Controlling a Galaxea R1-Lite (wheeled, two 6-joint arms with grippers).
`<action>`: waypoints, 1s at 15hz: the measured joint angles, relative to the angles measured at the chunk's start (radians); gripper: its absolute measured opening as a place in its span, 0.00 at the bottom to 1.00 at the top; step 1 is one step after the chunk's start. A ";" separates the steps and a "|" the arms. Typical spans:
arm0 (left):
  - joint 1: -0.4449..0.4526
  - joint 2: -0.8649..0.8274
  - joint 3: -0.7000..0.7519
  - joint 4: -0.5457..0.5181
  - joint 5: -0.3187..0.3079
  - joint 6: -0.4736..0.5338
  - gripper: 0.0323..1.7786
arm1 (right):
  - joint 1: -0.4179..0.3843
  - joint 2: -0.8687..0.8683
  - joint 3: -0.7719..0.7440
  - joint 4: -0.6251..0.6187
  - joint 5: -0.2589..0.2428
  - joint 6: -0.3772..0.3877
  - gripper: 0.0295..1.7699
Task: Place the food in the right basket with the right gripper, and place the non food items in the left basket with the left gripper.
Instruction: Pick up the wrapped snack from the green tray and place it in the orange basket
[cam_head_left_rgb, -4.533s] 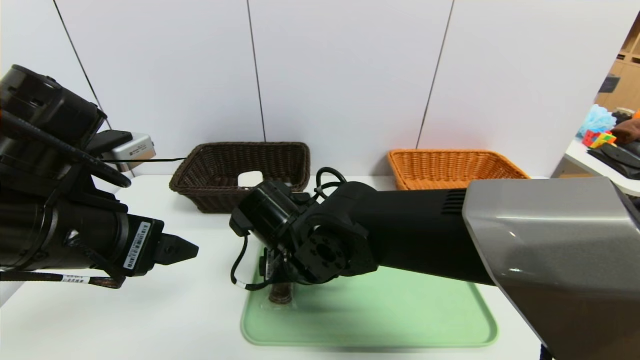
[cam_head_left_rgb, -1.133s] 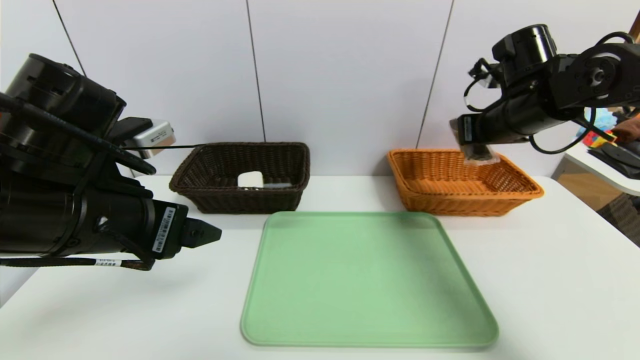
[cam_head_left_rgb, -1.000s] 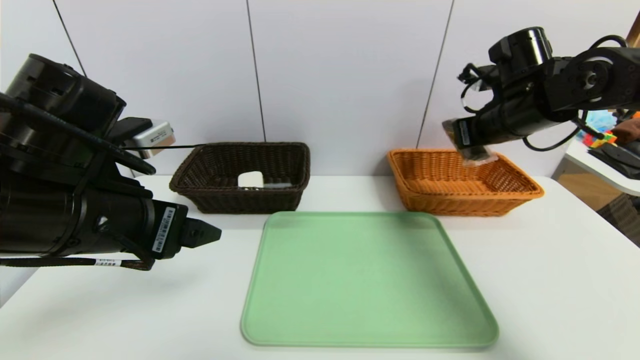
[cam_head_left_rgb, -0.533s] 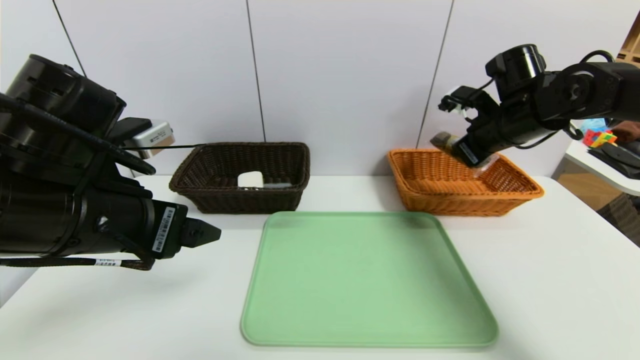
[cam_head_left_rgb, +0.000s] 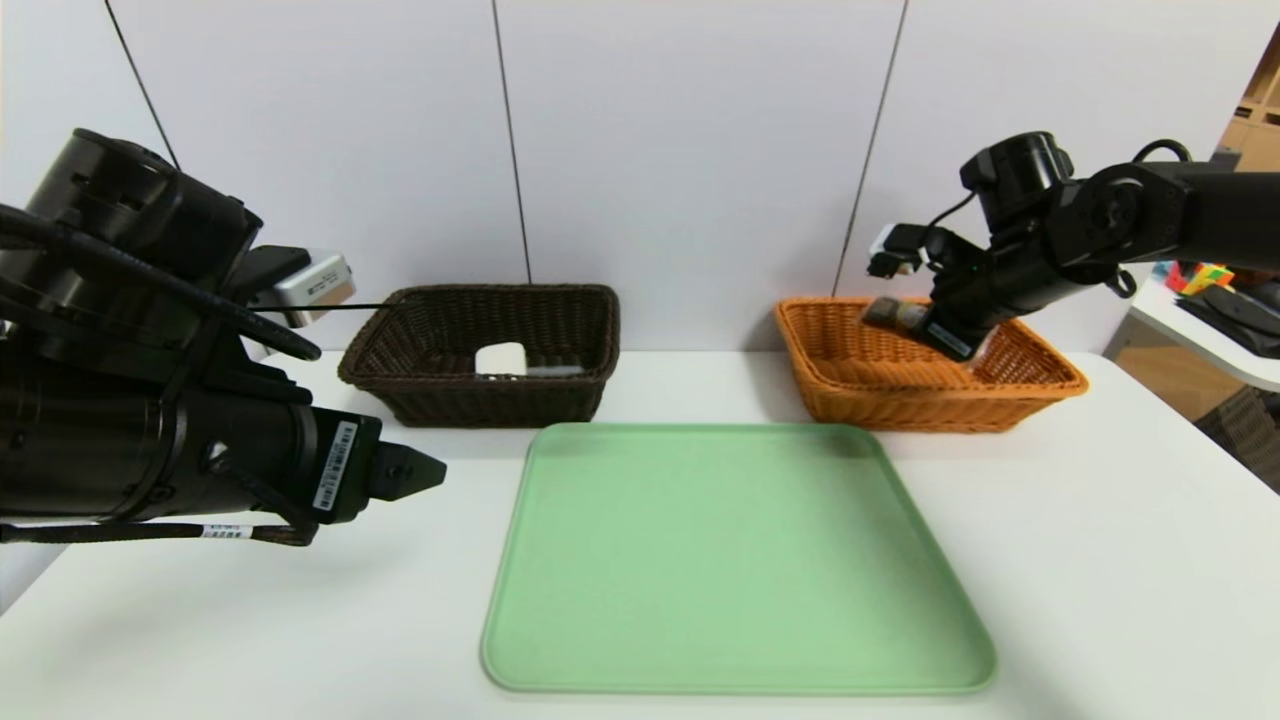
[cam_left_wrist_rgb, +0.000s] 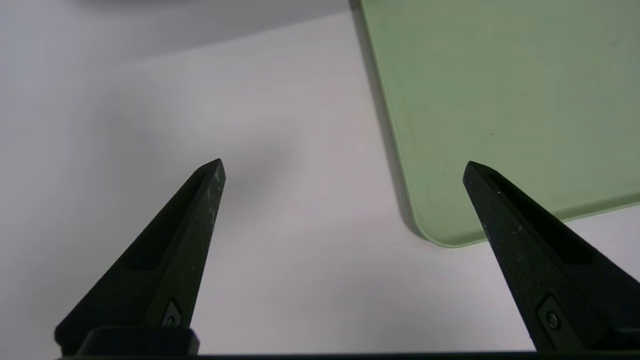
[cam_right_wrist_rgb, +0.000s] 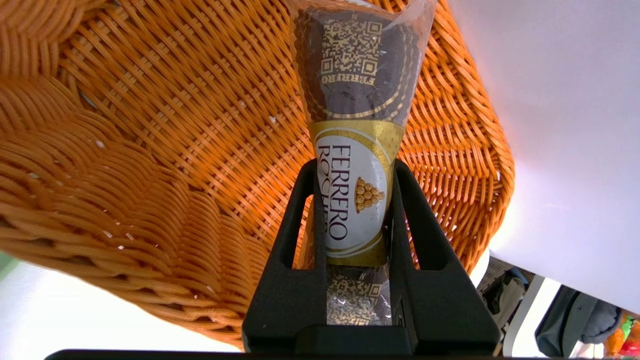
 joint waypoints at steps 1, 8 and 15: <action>0.001 0.000 0.008 -0.010 -0.001 0.000 0.95 | -0.001 0.009 -0.009 0.000 0.005 -0.001 0.19; 0.007 0.006 0.020 -0.020 -0.001 0.000 0.95 | -0.013 0.091 -0.059 -0.044 0.031 0.009 0.19; 0.006 0.009 0.027 -0.031 -0.003 0.000 0.95 | -0.021 0.129 -0.059 -0.046 0.031 0.023 0.19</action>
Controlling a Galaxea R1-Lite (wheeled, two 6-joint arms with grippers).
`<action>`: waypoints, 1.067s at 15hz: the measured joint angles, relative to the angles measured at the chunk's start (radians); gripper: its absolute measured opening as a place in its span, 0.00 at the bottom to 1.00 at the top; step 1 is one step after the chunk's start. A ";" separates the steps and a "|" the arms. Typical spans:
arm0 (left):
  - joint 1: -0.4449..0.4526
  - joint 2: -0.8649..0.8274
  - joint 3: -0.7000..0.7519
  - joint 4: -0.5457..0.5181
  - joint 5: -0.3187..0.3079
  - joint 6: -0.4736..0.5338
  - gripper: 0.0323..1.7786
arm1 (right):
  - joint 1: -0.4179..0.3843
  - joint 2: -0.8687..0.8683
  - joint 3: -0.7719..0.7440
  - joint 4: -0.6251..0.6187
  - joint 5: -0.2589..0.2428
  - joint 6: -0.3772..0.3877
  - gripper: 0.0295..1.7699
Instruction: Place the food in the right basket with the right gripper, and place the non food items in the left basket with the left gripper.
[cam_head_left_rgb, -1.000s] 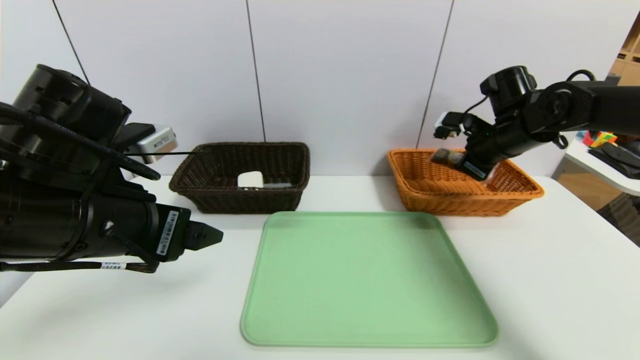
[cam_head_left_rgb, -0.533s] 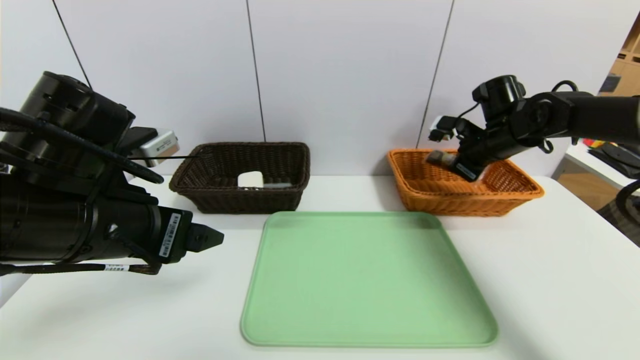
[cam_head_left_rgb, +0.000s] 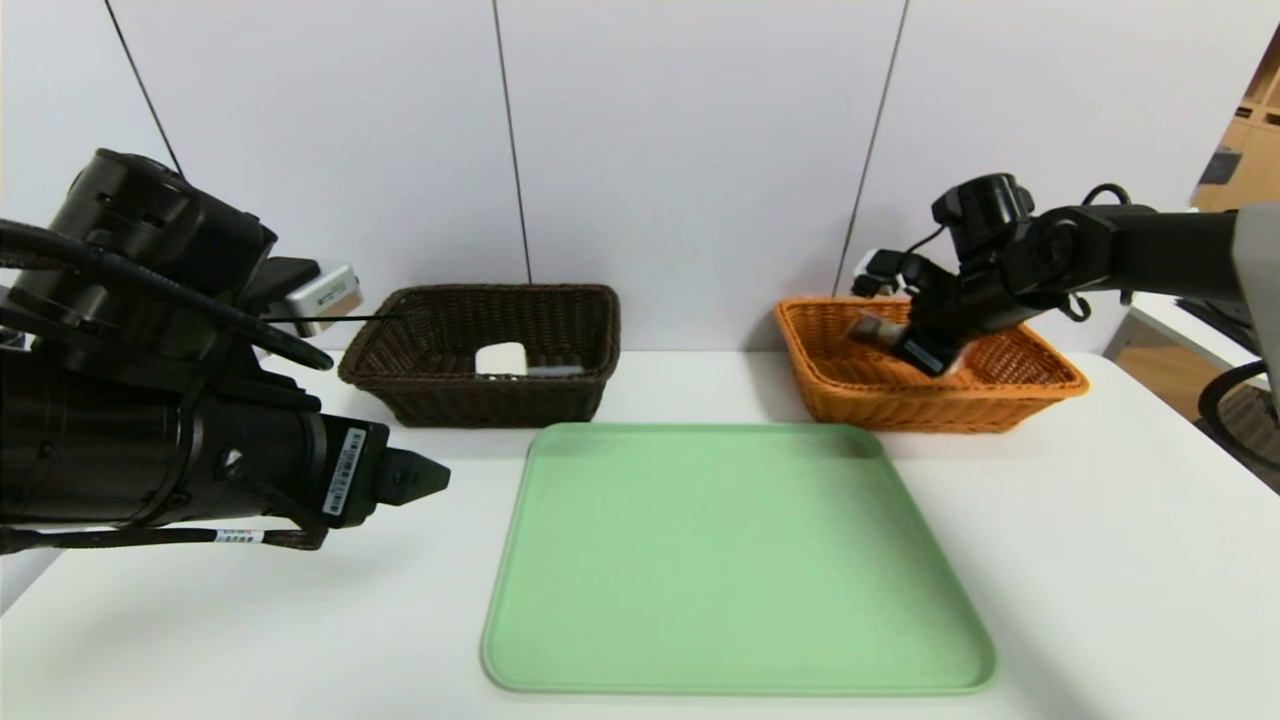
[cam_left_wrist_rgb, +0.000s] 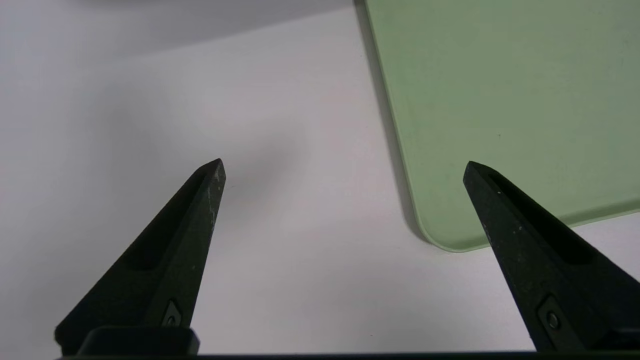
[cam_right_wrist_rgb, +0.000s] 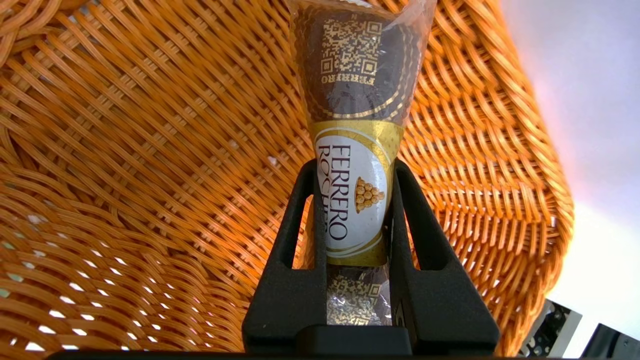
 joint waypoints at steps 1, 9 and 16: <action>0.000 0.000 0.000 0.000 0.000 0.000 0.95 | -0.001 0.002 0.000 0.002 -0.001 0.000 0.19; 0.000 0.003 0.000 -0.001 0.000 0.000 0.95 | -0.001 0.004 -0.001 0.003 0.004 0.025 0.59; -0.001 0.000 -0.013 -0.003 0.004 -0.001 0.95 | 0.027 -0.091 -0.001 0.078 0.036 0.142 0.81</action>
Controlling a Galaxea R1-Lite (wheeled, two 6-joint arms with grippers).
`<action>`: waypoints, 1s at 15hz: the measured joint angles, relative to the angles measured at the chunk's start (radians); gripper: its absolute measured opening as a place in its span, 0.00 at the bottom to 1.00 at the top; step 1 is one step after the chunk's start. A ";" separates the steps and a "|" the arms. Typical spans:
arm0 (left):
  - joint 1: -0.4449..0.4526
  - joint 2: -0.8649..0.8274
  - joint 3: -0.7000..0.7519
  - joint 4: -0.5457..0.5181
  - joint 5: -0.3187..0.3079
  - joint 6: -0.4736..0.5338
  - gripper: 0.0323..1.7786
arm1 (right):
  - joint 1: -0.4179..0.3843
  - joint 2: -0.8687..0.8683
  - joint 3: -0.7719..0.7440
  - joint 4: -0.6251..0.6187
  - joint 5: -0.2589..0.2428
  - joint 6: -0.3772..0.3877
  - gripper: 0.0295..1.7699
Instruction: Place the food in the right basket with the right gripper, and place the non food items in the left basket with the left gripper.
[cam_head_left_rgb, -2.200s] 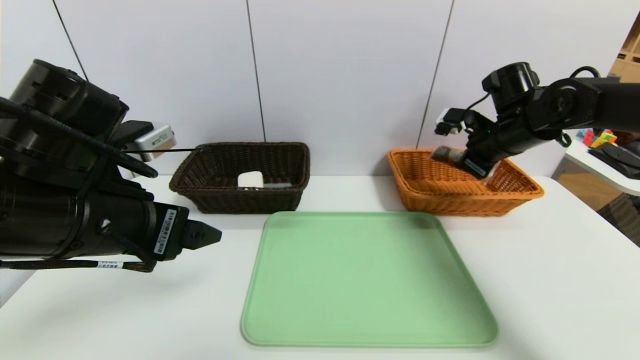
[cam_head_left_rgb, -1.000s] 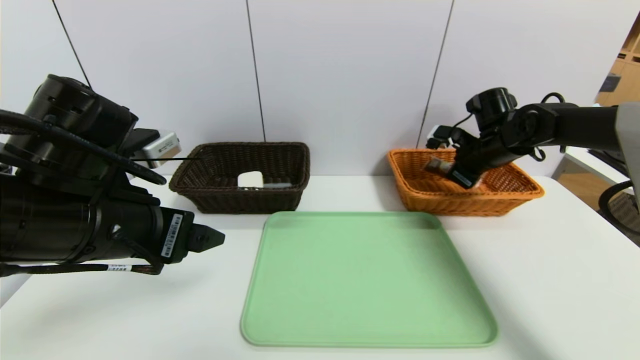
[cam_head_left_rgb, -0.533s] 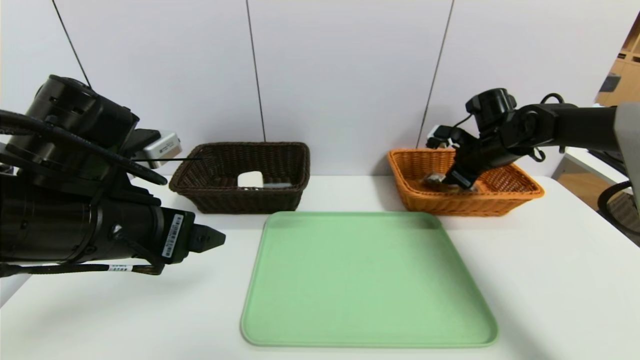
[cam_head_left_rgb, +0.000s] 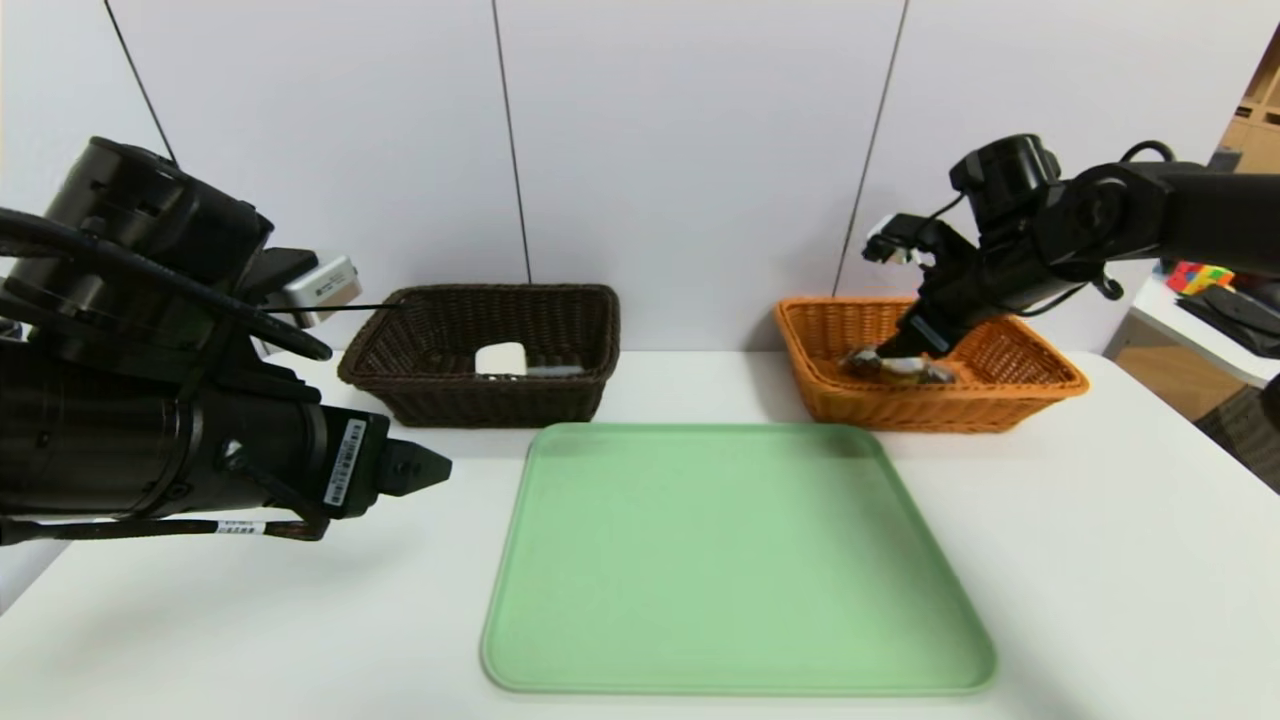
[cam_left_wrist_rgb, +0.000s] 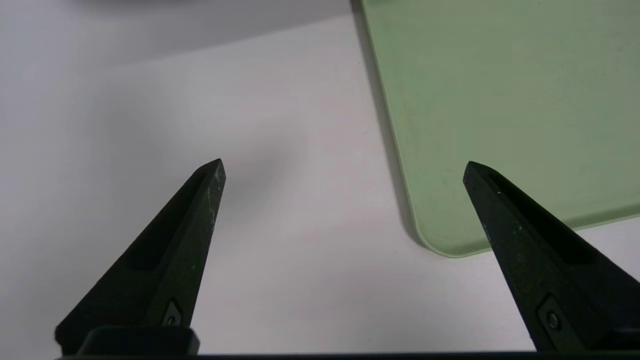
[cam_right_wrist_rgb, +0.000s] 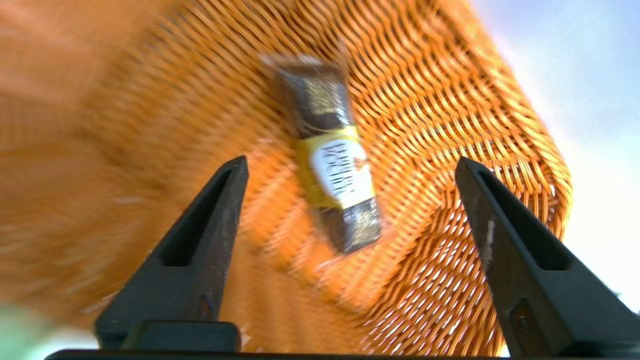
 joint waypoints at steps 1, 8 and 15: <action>0.000 -0.006 -0.002 0.000 -0.001 0.001 0.95 | 0.004 -0.026 0.000 0.009 0.019 0.033 0.83; 0.000 -0.090 -0.038 0.001 -0.002 0.014 0.95 | 0.013 -0.236 0.014 0.106 0.029 0.311 0.91; 0.002 -0.139 -0.068 0.001 0.066 -0.005 0.95 | -0.004 -0.484 0.259 0.104 -0.067 0.565 0.94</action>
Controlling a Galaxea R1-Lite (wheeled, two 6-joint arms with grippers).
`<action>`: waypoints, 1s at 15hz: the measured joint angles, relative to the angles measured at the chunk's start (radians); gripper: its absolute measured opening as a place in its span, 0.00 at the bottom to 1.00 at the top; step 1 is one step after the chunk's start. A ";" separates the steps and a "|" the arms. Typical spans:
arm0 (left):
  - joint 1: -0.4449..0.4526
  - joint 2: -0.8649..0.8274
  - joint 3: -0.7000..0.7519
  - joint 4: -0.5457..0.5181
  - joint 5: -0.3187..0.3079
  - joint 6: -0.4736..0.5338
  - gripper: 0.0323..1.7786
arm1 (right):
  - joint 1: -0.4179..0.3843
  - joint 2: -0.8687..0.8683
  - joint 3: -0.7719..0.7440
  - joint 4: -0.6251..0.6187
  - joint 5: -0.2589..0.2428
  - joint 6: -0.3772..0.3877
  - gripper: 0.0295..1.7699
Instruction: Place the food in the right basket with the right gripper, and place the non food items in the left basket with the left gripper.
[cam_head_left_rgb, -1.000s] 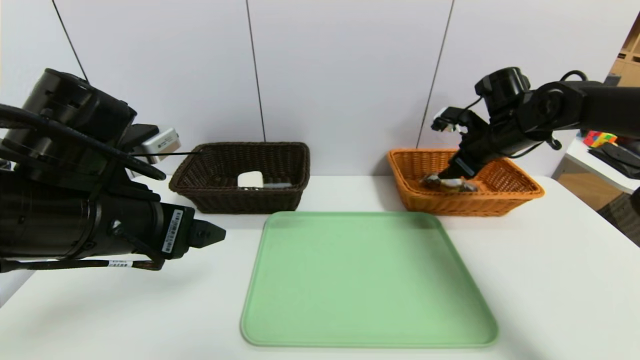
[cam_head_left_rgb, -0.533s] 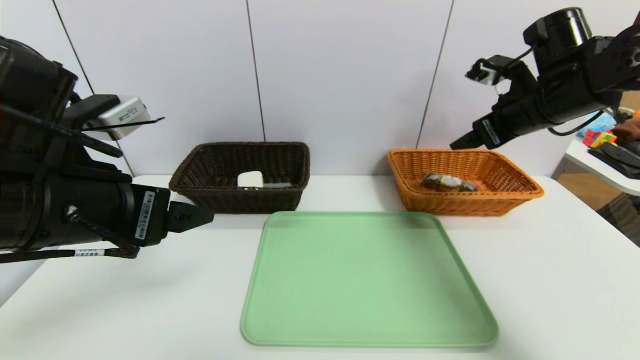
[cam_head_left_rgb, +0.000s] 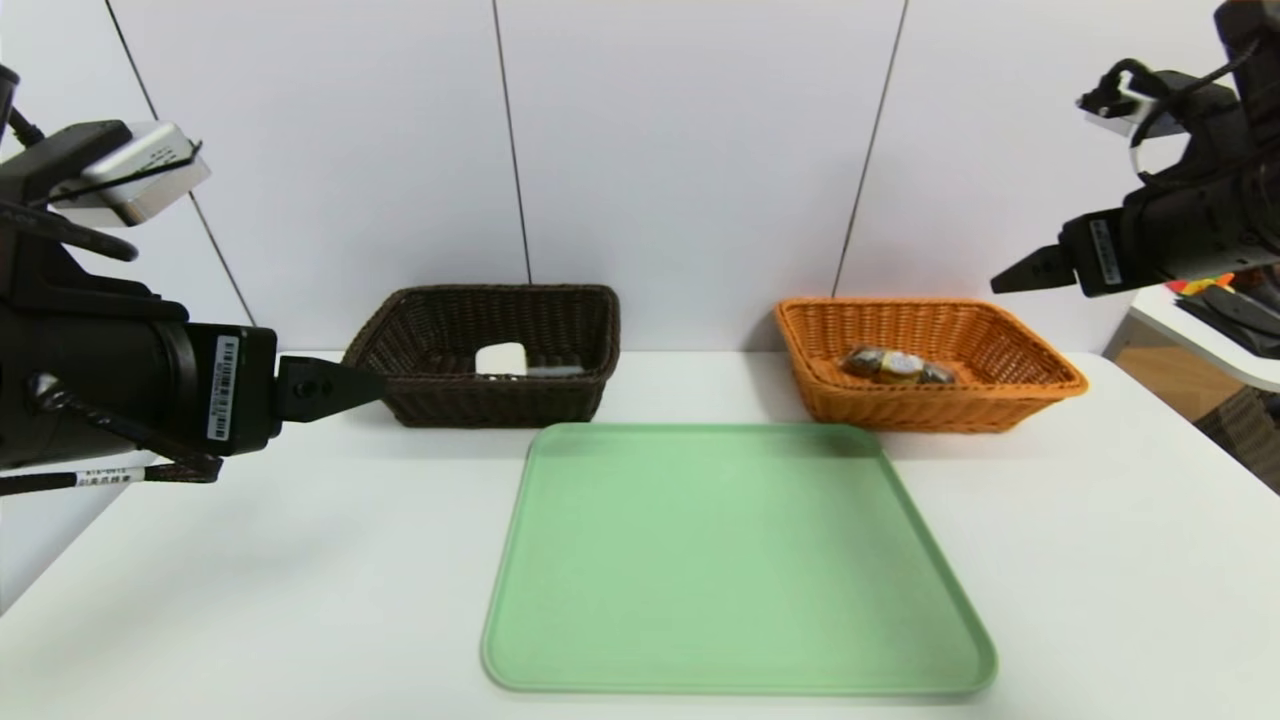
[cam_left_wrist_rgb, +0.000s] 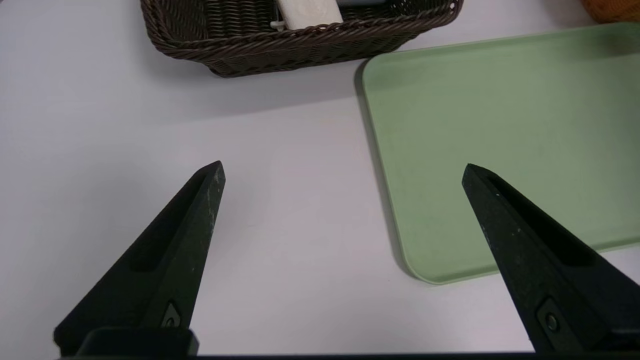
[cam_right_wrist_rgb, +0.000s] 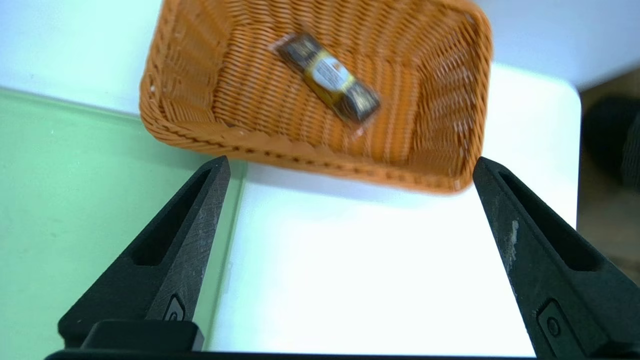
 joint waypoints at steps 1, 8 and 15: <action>0.000 0.000 -0.003 0.000 0.016 -0.007 0.95 | 0.000 -0.038 0.043 -0.002 -0.028 0.062 0.95; -0.002 -0.056 0.023 0.001 0.140 -0.006 0.95 | 0.009 -0.366 0.353 -0.013 -0.170 0.234 0.96; 0.010 -0.225 0.215 -0.072 0.144 0.049 0.95 | 0.010 -0.760 0.634 -0.004 -0.167 0.225 0.96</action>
